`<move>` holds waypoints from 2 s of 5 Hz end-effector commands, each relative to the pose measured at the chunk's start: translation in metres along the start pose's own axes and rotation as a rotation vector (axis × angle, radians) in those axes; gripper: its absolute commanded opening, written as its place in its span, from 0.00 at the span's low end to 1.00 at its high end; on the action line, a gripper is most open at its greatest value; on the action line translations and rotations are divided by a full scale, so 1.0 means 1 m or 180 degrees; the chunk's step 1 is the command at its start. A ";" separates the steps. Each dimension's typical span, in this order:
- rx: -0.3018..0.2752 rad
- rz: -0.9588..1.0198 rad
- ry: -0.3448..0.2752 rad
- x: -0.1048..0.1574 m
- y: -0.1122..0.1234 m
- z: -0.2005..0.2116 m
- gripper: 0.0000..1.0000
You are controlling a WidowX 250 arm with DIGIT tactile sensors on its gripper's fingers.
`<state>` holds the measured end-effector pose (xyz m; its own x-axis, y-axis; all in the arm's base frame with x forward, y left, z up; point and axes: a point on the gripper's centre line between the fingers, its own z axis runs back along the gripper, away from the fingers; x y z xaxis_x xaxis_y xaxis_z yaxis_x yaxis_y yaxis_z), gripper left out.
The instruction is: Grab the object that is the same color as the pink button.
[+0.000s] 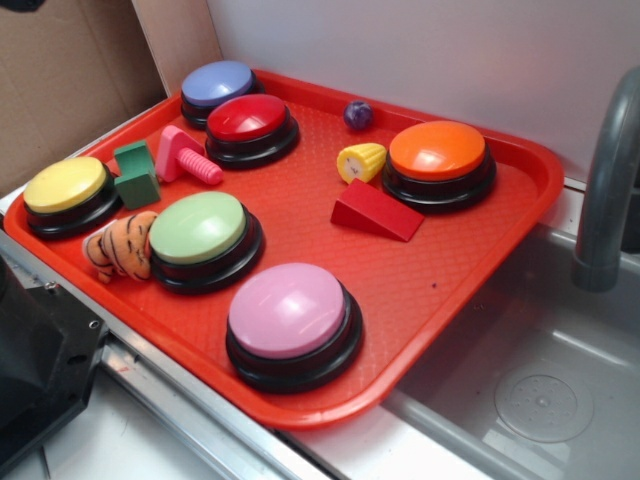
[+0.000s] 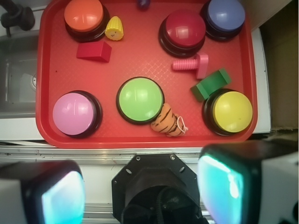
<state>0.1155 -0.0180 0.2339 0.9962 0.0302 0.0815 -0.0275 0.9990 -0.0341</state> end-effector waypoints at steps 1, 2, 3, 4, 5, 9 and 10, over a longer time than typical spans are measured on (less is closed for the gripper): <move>0.0000 0.0000 0.0000 0.000 0.000 0.000 1.00; 0.0074 -0.0085 -0.0112 0.007 0.006 -0.007 1.00; 0.0208 -0.0166 -0.0176 0.016 0.012 -0.015 1.00; 0.0469 -0.0230 -0.0195 0.031 0.027 -0.034 1.00; 0.0538 -0.0274 -0.0313 0.040 0.043 -0.055 1.00; 0.0844 -0.0367 -0.0174 0.082 0.119 -0.150 1.00; 0.0825 -0.0443 -0.0150 0.091 0.124 -0.170 1.00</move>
<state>0.2127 0.0969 0.0585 0.9892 -0.1212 0.0821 0.1012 0.9713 0.2153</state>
